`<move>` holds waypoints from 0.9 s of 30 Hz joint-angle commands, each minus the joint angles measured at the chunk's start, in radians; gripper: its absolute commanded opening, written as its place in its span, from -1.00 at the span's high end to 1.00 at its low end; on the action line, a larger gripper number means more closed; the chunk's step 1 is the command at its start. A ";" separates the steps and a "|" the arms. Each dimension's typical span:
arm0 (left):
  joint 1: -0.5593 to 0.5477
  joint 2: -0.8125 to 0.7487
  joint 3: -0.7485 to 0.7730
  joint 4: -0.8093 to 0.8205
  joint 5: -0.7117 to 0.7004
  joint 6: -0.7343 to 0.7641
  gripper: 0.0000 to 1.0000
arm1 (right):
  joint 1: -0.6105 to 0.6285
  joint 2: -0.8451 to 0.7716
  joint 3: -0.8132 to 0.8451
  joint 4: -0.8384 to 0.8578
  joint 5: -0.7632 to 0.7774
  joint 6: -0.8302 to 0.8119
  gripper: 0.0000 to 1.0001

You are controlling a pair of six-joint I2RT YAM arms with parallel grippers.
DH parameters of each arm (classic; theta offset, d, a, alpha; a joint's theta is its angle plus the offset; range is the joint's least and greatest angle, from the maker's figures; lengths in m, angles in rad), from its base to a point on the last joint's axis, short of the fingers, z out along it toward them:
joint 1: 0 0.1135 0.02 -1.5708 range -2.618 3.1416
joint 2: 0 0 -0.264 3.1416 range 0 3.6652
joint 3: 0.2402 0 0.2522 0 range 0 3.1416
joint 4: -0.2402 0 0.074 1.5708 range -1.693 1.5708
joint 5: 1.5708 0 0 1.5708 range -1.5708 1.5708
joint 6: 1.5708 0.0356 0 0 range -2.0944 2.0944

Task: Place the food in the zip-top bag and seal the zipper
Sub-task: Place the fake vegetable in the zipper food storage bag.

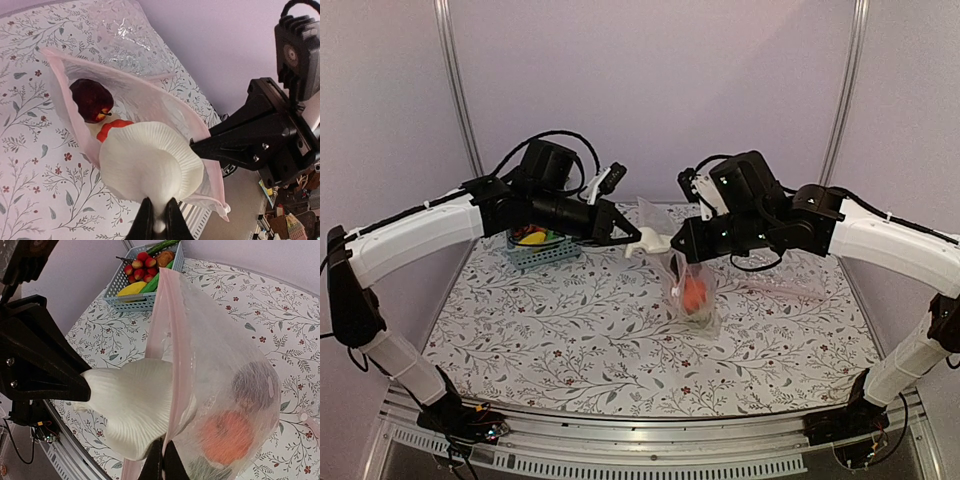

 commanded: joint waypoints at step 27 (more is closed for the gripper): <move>-0.087 0.211 0.164 0.050 -0.160 -0.036 0.56 | 0.030 0.027 -0.005 0.065 -0.041 0.008 1.00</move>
